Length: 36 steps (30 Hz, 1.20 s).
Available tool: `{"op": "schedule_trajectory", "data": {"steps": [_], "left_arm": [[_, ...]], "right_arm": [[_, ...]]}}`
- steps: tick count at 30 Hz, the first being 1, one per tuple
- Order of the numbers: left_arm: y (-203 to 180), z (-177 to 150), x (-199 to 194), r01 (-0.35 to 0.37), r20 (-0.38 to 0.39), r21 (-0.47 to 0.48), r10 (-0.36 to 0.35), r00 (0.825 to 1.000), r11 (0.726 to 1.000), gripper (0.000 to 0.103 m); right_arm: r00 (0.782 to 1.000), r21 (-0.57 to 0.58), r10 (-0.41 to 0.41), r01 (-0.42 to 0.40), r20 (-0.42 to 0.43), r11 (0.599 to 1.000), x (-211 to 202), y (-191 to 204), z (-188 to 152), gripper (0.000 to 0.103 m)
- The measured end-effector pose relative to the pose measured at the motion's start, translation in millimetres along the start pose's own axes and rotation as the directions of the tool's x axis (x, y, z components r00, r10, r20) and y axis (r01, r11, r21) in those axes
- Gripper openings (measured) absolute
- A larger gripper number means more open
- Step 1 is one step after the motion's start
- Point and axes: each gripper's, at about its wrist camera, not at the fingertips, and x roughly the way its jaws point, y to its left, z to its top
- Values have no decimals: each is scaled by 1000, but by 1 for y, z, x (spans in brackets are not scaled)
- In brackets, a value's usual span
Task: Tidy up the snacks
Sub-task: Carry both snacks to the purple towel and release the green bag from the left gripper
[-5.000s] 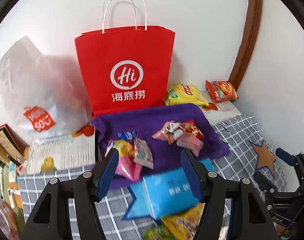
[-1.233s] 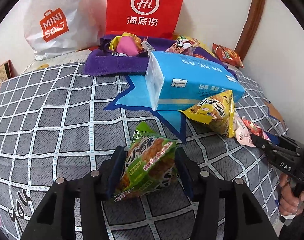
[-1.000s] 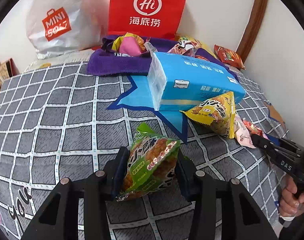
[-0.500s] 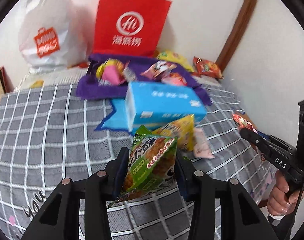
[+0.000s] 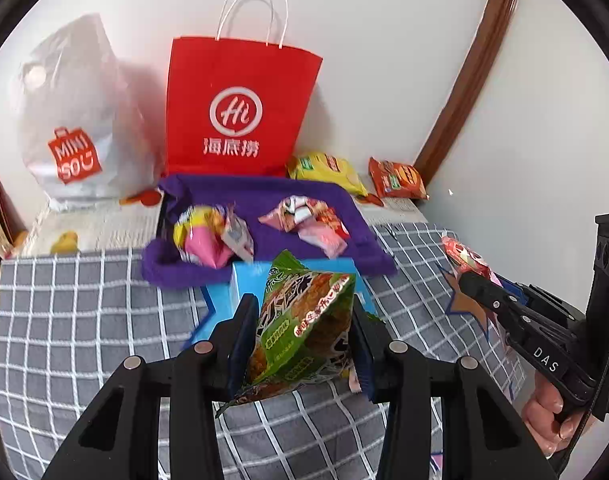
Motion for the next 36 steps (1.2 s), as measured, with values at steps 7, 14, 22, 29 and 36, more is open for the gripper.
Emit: {"op": "schedule_trajectory", "data": {"steps": [7,14,22,29,36], "left_arm": [[0,28,14,-28,6,29,28,1000,999,41],[8,58,27,-61,17,42,61,998,997,41],[27,96,48,-117,24,32,116,993,993,41],[49,116,95,-99,-19,-8,98,995,995,41],[68,112,142,-114,-62,-7,113,992,993,41]], "right_arm": [[1000,1,-5,5,10,1000,21,-2,33,20],[1000,-12,-6,6,14,1000,50,0,68,20],[1000,4,10,-10,9,1000,91,-5,116,20],[999,20,-24,25,-49,999,144,-22,120,20],[986,24,-55,59,-160,998,198,-44,104,20]]}}
